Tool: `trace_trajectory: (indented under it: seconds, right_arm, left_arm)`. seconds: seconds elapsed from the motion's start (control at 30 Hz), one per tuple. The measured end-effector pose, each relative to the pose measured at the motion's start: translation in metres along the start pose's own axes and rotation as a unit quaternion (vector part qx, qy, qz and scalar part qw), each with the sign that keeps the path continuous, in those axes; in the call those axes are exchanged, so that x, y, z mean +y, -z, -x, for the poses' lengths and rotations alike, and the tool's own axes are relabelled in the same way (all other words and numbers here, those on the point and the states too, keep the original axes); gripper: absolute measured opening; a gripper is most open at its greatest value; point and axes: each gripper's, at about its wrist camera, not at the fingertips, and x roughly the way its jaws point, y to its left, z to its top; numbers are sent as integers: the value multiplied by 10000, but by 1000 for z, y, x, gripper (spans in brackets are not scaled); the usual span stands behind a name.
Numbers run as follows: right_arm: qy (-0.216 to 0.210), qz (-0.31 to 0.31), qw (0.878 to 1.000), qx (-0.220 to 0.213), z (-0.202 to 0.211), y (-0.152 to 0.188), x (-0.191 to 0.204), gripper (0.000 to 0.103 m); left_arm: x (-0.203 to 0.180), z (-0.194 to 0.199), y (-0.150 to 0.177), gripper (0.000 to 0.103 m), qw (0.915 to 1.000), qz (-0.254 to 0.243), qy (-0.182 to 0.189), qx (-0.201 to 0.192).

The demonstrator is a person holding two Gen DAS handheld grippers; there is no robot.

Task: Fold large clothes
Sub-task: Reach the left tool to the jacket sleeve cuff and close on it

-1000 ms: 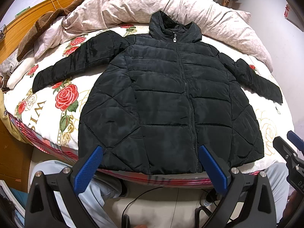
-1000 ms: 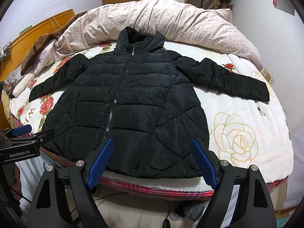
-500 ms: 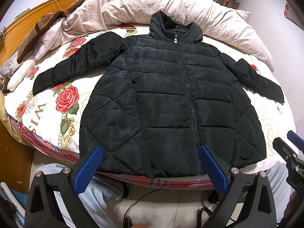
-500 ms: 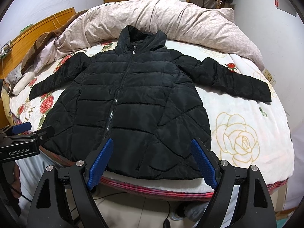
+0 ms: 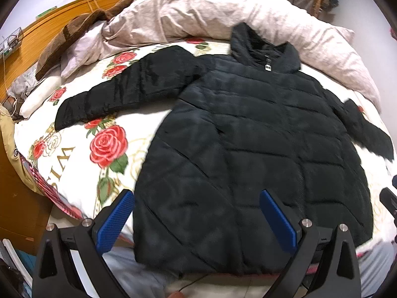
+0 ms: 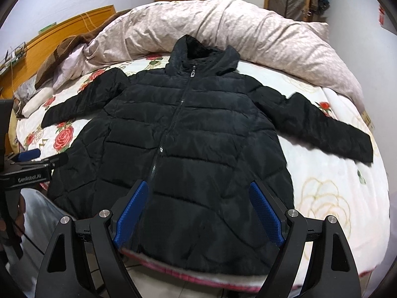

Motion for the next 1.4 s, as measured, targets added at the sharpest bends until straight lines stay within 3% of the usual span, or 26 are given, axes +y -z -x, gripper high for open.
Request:
trace_trajectory:
  seconds: [0.23, 0.3, 0.4, 0.6, 0.87, 1.13, 1.33, 1.4]
  right_arm:
    - [-125, 208, 9997, 35, -46, -36, 10, 83]
    - [-216, 236, 9995, 45, -62, -48, 13, 83]
    - [-333, 279, 9990, 94, -84, -62, 18, 84]
    - [-345, 372, 9982, 319, -128, -85, 25, 84]
    - [-297, 430, 9972, 542, -173, -108, 26, 84]
    - [-210, 404, 9968, 660, -199, -119, 17, 84]
    - [-140, 354, 9968, 700, -214, -124, 10, 84]
    - [-132, 321, 9967, 738, -217, -124, 9, 84]
  left_arm:
    - [49, -42, -36, 100, 9975, 630, -295, -86]
    - [69, -55, -47, 92, 9953, 871, -392, -128]
    - [95, -73, -63, 90, 9920, 1053, -655, -232]
    - [146, -112, -84, 90, 9853, 1550, -702, -165]
    - [212, -161, -94, 90, 9647, 2489, -865, -12]
    - [242, -189, -102, 90, 9499, 3008, -828, -174]
    - [255, -201, -115, 89, 9479, 3041, -840, -450]
    - [257, -203, -118, 80, 9485, 2996, -868, -545]
